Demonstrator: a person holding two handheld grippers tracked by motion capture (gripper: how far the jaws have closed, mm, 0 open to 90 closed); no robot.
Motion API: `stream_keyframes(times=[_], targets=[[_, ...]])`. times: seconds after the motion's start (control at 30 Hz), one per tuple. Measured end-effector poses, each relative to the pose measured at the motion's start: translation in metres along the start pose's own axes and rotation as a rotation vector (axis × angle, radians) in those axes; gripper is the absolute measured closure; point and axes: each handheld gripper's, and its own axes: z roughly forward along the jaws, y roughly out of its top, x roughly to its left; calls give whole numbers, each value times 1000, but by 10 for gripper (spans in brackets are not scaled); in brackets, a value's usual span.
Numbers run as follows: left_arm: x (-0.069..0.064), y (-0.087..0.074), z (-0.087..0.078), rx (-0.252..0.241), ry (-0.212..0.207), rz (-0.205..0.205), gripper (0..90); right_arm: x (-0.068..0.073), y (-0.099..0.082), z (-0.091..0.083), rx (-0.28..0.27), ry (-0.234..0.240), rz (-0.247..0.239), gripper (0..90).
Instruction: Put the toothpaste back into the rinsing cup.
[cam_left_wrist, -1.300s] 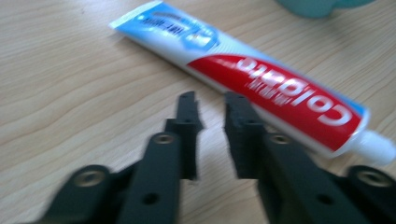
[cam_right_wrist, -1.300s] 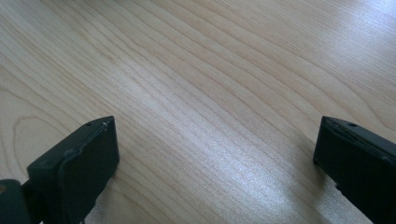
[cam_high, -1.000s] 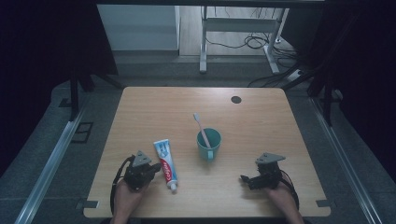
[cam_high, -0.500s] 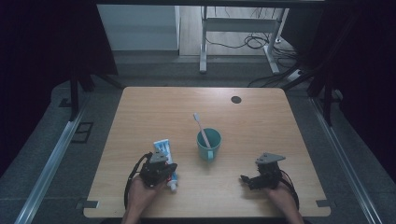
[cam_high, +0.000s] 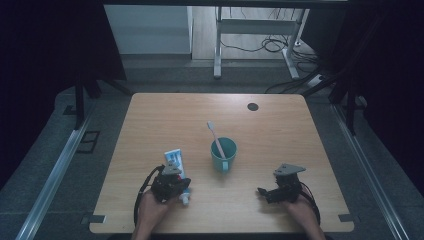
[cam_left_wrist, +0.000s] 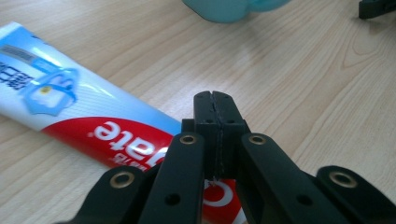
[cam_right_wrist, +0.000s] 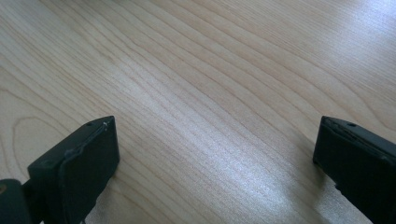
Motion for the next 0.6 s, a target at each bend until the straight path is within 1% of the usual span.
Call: stream_keyframes(times=[0.07,0.17,0.2,0.27,0.43,0.6], targets=[[-2,1,2,12,12,18,895,0,0,0,0,0,0,0],[-2,0,1,15,19,19,894,0,0,0,0,0,0,0],[-1,0,0,15,19,10,894,0,0,0,0,0,0,0],[0,-1,-1,16,21,10,894,0,0,0,0,0,0,0],[6,-7,-6,18,31,-17,891,0,0,0,0,0,0,0],[11,-11,-11,21,43,-27,890,0,0,0,0,0,0,0]])
